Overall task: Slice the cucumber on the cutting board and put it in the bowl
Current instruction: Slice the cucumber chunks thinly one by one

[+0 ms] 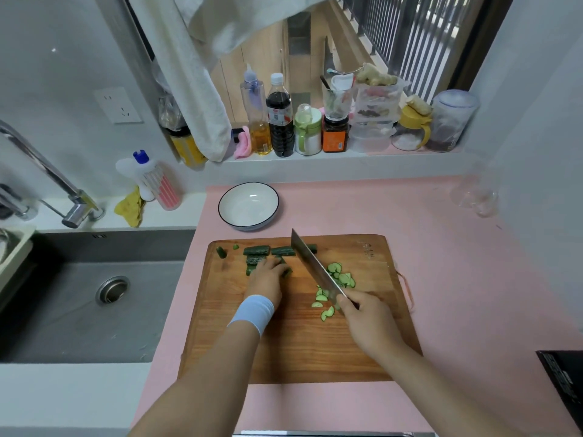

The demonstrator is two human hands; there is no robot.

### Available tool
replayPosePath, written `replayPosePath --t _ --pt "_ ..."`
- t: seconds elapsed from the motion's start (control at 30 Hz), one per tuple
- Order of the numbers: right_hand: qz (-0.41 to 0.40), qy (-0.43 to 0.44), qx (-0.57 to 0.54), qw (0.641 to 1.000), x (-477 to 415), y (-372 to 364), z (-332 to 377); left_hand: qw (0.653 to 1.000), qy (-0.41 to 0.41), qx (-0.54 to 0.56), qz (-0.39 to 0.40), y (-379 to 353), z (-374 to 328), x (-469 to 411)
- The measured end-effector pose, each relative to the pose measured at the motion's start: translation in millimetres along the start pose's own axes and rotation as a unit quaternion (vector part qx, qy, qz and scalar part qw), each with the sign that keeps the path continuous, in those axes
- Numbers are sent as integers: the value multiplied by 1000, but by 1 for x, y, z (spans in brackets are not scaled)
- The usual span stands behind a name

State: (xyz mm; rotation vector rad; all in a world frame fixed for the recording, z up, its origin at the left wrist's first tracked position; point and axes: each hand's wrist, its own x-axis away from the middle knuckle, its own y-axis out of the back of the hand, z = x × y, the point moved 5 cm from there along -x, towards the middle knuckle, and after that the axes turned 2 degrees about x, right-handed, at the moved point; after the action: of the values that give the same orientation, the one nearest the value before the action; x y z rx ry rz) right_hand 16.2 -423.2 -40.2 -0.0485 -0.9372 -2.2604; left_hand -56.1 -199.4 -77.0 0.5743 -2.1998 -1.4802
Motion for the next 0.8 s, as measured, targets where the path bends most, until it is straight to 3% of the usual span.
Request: replayPosePath --t 0.17,0.37,0.53,0.8 --pt "-3 -9 9 1000 -3 -10 8 987 -57 -122 86 -2 7 -20" --pt "-2 -13 12 1000 2 -24 12 974 -84 -206 29 1 8 -18" --pt "1 -17 5 1000 11 -30 18 985 -79 -153 -20 -6 15 17" --pt "30 -64 -5 997 27 -30 8 993 58 -25 -101 -26 38 67"
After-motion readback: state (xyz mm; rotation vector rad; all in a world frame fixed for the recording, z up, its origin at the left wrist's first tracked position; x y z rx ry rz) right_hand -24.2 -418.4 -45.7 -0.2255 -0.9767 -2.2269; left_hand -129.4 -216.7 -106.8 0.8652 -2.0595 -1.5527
